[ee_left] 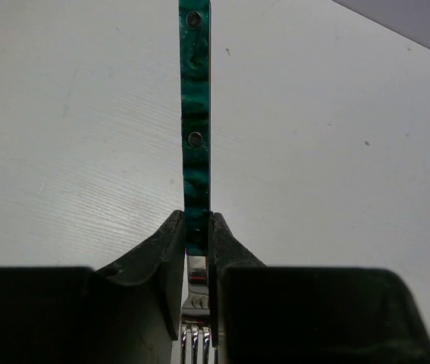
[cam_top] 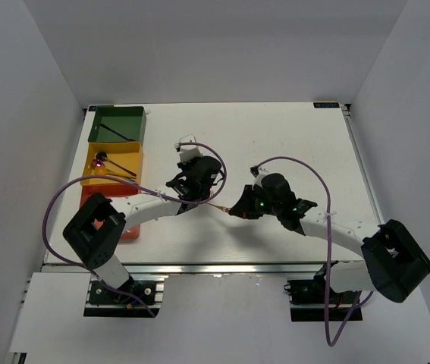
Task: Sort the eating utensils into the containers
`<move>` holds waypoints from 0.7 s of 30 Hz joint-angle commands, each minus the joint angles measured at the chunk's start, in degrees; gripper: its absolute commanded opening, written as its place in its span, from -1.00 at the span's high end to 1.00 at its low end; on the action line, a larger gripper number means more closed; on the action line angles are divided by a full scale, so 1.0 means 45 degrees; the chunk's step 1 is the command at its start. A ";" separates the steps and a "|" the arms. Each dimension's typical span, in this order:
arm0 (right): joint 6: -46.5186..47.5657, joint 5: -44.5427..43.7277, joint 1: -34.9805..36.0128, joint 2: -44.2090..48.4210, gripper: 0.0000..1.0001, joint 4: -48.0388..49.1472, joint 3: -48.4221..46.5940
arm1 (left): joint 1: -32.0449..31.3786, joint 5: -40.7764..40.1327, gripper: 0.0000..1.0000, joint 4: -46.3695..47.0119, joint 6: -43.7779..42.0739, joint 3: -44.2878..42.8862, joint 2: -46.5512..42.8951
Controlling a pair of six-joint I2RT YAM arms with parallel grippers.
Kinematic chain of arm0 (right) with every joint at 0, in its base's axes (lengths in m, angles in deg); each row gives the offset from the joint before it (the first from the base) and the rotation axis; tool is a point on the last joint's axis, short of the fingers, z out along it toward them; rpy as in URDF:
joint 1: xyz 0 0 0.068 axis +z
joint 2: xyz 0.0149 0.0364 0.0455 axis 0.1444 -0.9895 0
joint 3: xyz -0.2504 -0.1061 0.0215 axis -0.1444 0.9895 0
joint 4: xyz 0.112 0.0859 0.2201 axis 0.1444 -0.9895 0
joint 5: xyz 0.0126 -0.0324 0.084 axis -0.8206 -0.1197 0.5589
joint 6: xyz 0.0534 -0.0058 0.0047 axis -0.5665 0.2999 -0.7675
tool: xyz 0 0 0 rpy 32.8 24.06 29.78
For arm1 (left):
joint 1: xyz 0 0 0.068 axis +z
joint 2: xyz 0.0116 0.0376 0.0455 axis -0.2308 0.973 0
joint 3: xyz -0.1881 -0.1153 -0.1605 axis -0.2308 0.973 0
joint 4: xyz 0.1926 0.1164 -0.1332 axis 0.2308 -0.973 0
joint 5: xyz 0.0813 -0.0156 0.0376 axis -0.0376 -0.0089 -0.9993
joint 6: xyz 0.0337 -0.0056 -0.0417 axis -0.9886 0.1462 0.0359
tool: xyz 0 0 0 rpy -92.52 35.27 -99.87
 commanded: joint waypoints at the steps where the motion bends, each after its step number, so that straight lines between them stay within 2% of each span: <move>1: 0.0064 -0.0731 0.0109 0.0836 1.00 -0.0360 0.0445 | 0.0113 -0.0886 1.00 -0.0008 -0.0572 -0.0815 0.0004; 4: 0.0337 -0.1669 0.0050 0.0604 1.00 -0.0790 0.0309 | 0.0133 -0.1002 1.00 -0.0144 -0.0534 -0.0991 -0.0034; 8: 0.0416 -0.1903 -0.0067 -0.0760 1.00 -0.0694 0.0133 | 0.0191 -0.1899 1.00 -0.0980 -0.0417 -0.1303 -0.0405; 9: 0.0357 -0.2003 -0.0106 -0.1016 0.90 -0.0635 0.0152 | 0.0288 -0.2172 1.00 -0.1313 -0.0378 -0.1575 -0.0483; 13: -0.0150 -0.2823 -0.0145 -0.1351 -0.55 -0.1141 0.0113 | 0.1049 -0.1904 1.00 -0.3324 0.0576 -0.2416 -0.0932; 14: -0.0132 -0.3365 -0.0145 -0.1022 -0.78 -0.1239 0.0133 | 0.1360 -0.1573 1.00 -0.3870 0.0657 -0.2514 -0.1049; 16: -0.0112 -0.4031 -0.0145 -0.0532 -0.79 -0.1629 0.0094 | 0.2375 -0.0187 1.00 -0.3914 0.0580 -0.2574 -0.1303; 17: -0.0073 -0.4886 -0.0145 0.0011 -0.79 -0.2250 -0.0003 | 0.3036 0.0049 1.00 -0.4185 0.0599 -0.2651 -0.1536; 19: 0.0141 -0.5555 -0.0165 0.0909 -0.79 -0.3015 -0.0257 | 0.3645 0.0383 1.00 -0.4363 0.0386 -0.3021 -0.1714; 21: 0.0414 -0.6279 -0.0184 0.1498 -0.79 -0.3738 -0.0394 | 0.4835 0.0714 1.00 -0.5045 0.0365 -0.3528 -0.1637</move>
